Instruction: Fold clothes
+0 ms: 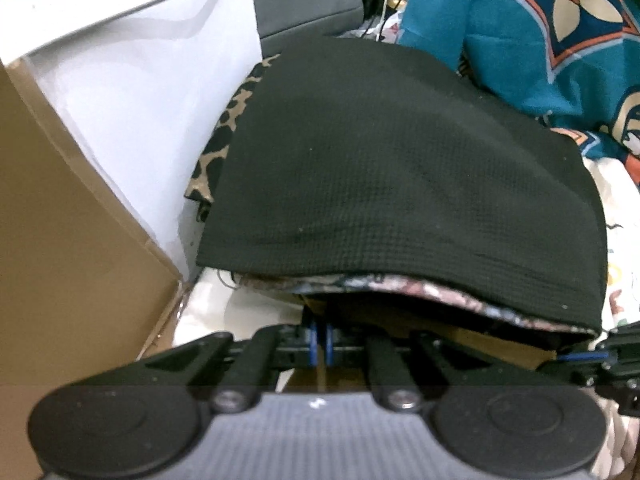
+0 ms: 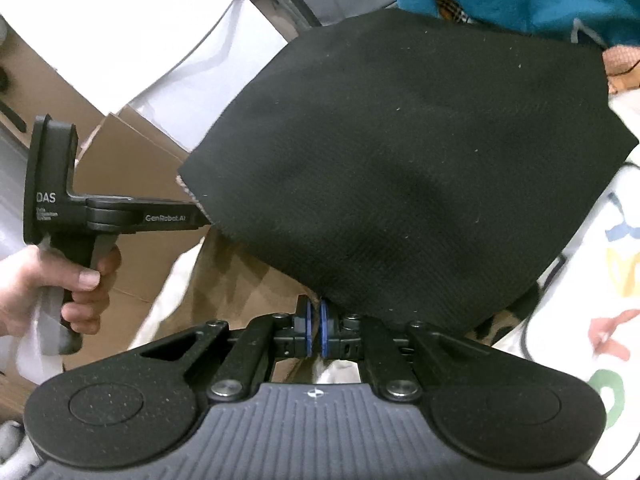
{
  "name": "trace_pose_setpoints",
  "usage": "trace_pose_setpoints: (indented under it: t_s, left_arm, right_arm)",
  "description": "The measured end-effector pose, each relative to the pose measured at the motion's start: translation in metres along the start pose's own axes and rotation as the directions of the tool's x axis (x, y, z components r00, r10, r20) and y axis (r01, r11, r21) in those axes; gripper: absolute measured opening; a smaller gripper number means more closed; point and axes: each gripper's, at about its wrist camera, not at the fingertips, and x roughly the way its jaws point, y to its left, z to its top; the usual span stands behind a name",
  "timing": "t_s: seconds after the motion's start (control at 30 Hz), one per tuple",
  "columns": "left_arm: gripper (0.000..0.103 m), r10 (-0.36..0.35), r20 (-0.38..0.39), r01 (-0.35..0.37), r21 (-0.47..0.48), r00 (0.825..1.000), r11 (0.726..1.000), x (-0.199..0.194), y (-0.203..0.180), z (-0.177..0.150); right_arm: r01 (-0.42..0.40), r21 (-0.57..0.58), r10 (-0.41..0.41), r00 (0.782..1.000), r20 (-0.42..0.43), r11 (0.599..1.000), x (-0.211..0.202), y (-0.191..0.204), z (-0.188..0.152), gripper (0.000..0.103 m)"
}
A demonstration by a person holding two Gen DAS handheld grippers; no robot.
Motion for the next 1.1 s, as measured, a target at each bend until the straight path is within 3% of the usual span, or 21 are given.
trace_pose_setpoints:
  t_s: [0.17, 0.27, 0.33, 0.53, 0.7, 0.77, 0.83, 1.0, 1.1]
  left_arm:
    - [0.007, 0.02, -0.034, -0.02, 0.012, 0.999, 1.0, 0.023, -0.001, 0.002]
    - [0.025, 0.044, -0.057, -0.045, -0.005, 0.997, 0.999, 0.03, 0.003, 0.005]
    - [0.044, 0.07, -0.066, -0.07, 0.0, 0.995, 0.998, 0.025, 0.008, 0.008]
    - [0.042, 0.136, -0.071, -0.136, 0.005, 0.988, 0.991, -0.012, 0.037, -0.005]
    - [0.041, 0.17, -0.06, -0.173, -0.048, 0.984, 0.984, -0.045, 0.08, -0.029]
    - [0.038, 0.169, -0.064, -0.174, -0.081, 0.984, 0.981, -0.072, 0.071, -0.067]
    - [0.033, 0.162, -0.075, -0.169, -0.107, 0.984, 0.98, -0.076, 0.072, -0.071]
    - [0.03, 0.127, -0.087, -0.14, -0.166, 0.988, 0.976, -0.071, 0.077, -0.121]
    - [0.029, 0.101, -0.09, -0.116, -0.186, 0.991, 0.976, -0.085, 0.07, -0.137]
  right_arm:
    - [0.04, -0.027, -0.041, 0.998, -0.046, 0.999, 0.016, -0.004, 0.001, 0.004]
    - [0.043, -0.034, -0.045, 0.996, -0.076, 0.998, 0.023, -0.004, 0.004, 0.01]
    - [0.043, -0.037, -0.046, 0.996, -0.078, 0.998, 0.02, -0.003, 0.006, 0.014]
    - [0.074, -0.08, -0.08, 0.995, -0.066, 0.994, 0.002, 0.011, 0.002, 0.025]
    - [0.028, -0.2, -0.037, 0.998, -0.041, 0.979, -0.018, 0.031, 0.006, 0.04]
    - [0.016, -0.207, -0.023, 0.999, -0.032, 0.978, -0.018, 0.039, 0.009, 0.04]
    - [0.001, -0.223, -0.009, 0.999, -0.036, 0.975, -0.015, 0.049, 0.008, 0.04]
    - [-0.037, -0.349, 0.028, 0.999, -0.031, 0.936, -0.016, 0.079, -0.007, 0.04]
    - [-0.064, -0.392, 0.034, 0.996, -0.084, 0.918, -0.01, 0.09, -0.014, 0.039]
